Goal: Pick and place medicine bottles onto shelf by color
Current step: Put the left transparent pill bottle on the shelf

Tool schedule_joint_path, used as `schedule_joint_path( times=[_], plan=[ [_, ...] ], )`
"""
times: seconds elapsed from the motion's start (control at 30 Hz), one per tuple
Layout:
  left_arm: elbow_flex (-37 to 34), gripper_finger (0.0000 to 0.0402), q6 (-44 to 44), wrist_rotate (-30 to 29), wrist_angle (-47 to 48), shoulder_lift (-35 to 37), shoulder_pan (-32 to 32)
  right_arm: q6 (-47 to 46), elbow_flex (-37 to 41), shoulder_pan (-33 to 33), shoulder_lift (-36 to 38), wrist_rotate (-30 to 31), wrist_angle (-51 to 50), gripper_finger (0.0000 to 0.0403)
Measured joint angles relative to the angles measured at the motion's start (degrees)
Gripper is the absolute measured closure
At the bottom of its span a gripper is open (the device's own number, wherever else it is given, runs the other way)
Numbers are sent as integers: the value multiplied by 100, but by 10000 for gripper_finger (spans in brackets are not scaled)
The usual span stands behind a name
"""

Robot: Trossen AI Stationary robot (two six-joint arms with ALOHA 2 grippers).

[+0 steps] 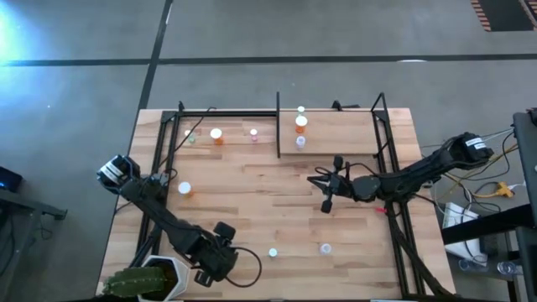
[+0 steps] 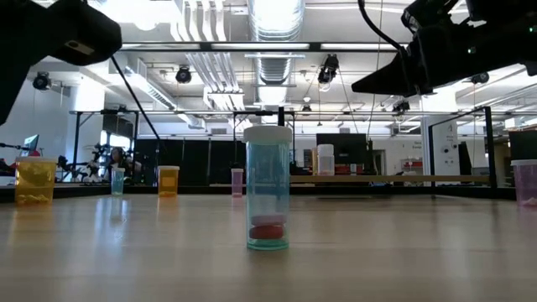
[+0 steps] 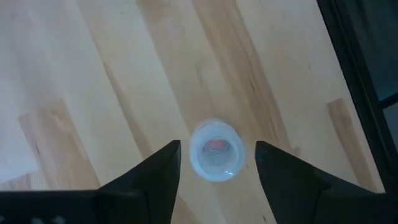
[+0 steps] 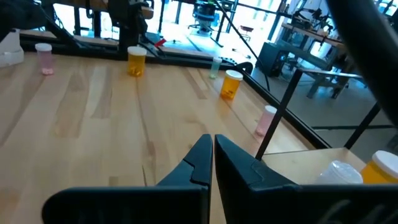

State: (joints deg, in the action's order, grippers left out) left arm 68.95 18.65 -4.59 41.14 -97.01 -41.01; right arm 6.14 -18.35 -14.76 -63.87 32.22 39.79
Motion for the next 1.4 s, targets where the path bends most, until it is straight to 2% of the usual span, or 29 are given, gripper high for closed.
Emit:
schedule_joint_path(
  times=[0.33,0.63,0.83,0.97,1.13,1.23,1.4],
  plan=[
    [-258,214,1,-23,-329,-12,2,30,0,0,28,-1,-4,394],
    [-242,281,-254,2,-322,-210,2,34,0,0,32,-1,-6,394],
    [-41,285,-429,-98,-155,-17,209,52,0,0,30,-2,-8,394],
    [61,285,-883,-203,-104,265,739,52,0,0,32,-1,-10,394],
    [421,285,-1497,-164,-177,342,1960,275,0,0,44,25,-26,394],
    [841,285,-2068,86,-407,106,2676,418,0,0,122,259,-29,394],
    [1694,285,-2582,110,-507,-594,3560,419,0,-120,498,442,-54,394]
  ],
)
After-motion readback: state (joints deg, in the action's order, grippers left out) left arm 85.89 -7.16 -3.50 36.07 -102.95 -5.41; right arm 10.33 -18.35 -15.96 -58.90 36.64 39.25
